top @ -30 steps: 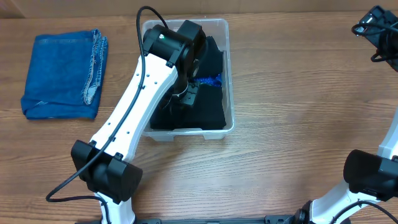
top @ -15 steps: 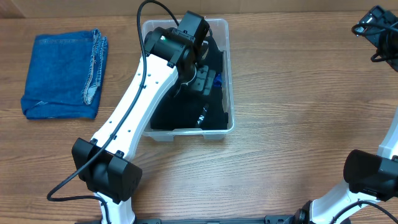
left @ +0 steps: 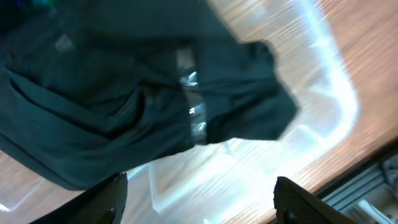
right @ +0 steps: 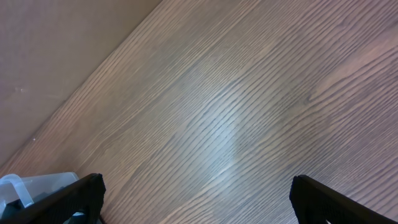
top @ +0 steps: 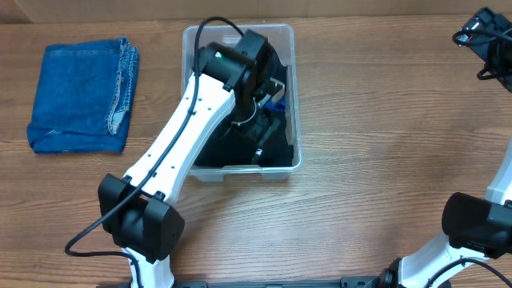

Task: Pack container
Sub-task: 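Lower the black cloth into the bin's middle and release it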

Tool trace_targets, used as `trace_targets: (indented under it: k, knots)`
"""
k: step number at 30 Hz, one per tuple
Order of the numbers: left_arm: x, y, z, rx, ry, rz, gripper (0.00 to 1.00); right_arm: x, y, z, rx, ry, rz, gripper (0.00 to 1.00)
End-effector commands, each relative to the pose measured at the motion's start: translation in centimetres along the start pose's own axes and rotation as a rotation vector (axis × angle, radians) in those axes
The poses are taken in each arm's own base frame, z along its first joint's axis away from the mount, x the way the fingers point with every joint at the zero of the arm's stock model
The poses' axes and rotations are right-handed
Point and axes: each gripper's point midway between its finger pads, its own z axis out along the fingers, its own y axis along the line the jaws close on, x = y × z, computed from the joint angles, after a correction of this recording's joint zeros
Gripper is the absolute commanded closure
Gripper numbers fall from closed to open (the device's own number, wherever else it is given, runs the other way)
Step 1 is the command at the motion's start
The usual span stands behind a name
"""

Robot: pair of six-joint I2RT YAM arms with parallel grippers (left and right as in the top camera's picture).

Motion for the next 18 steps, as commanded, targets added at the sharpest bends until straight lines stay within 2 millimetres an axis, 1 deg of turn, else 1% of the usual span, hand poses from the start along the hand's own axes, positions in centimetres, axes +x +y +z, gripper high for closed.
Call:
trace_targets:
  k: [1, 2, 5, 8, 11, 14, 15, 16, 17, 18]
  knots:
    - [0.8, 2.8, 3.0, -0.051, 0.031, -0.133, 0.25, -0.3, 0.1, -0.7, -0.005, -0.022, 0.001, 0.00]
    - [0.9, 4.0, 4.0, -0.053, 0.024, -0.205, 0.24, -0.3, 0.1, -0.7, -0.005, -0.022, 0.001, 0.00]
    - [0.9, 5.9, 5.1, -0.057, 0.004, -0.301, 0.25, -0.3, 0.1, -0.7, -0.005, -0.022, 0.001, 0.00]
    - [0.6, 7.1, 6.0, -0.060, -0.027, -0.338, 0.24, -0.3, 0.1, -0.7, -0.005, -0.022, 0.001, 0.00]
    - [0.4, 7.6, 7.0, -0.061, -0.046, -0.347, 0.22, -0.3, 0.1, -0.7, -0.005, -0.022, 0.001, 0.00]
    - [0.1, 7.8, 7.4, -0.062, -0.063, -0.345, 0.23, -0.3, 0.1, -0.7, -0.005, -0.022, 0.001, 0.00]
    - [0.0, 7.8, 7.4, -0.062, -0.067, -0.343, 0.27, -0.3, 0.1, -0.7, -0.005, -0.022, 0.001, 0.00]
    - [-0.1, 7.8, 7.4, -0.062, -0.070, -0.343, 0.39, -0.3, 0.1, -0.7, -0.005, -0.022, 0.001, 0.00]
    - [-0.1, 7.8, 7.4, -0.062, -0.070, -0.343, 0.63, -0.3, 0.1, -0.7, -0.005, -0.022, 0.001, 0.00]
    - [-0.1, 7.8, 7.4, -0.062, -0.070, -0.343, 0.78, -0.3, 0.1, -0.7, -0.005, -0.022, 0.001, 0.00]
